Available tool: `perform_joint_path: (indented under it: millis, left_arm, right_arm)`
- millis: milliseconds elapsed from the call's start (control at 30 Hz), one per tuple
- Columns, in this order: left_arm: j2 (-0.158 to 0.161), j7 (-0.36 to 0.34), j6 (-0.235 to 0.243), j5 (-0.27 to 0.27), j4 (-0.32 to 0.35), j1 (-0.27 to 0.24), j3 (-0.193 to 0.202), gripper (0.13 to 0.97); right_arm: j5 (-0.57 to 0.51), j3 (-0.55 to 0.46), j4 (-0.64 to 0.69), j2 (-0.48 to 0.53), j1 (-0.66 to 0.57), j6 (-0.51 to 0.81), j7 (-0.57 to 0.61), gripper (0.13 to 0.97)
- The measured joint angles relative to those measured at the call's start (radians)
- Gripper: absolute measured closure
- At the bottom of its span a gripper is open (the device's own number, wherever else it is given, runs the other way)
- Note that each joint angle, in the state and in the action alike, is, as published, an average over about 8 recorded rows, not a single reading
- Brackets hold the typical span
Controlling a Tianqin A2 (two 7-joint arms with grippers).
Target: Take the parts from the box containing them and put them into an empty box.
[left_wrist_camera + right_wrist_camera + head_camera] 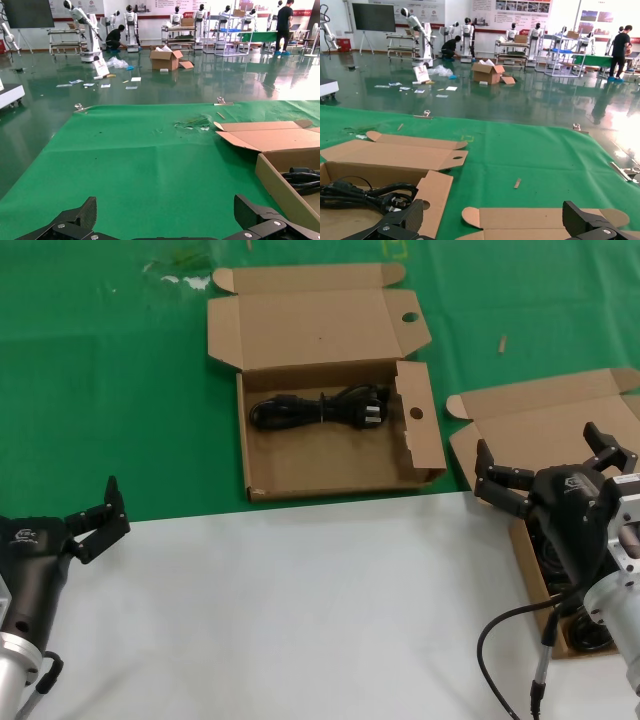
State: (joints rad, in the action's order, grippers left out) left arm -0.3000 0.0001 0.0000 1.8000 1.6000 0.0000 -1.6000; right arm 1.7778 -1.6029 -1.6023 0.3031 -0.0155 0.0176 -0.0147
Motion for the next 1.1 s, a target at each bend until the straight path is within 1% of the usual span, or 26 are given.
perform_joint_path:
  millis: [1100]
  left_arm:
    - [0.000,-0.001,0.000,0.000,0.000,0.000,0.000,0.132]
  right_arm:
    - [0.000,0.000,0.000,0.000,0.000,0.000,0.000,0.129]
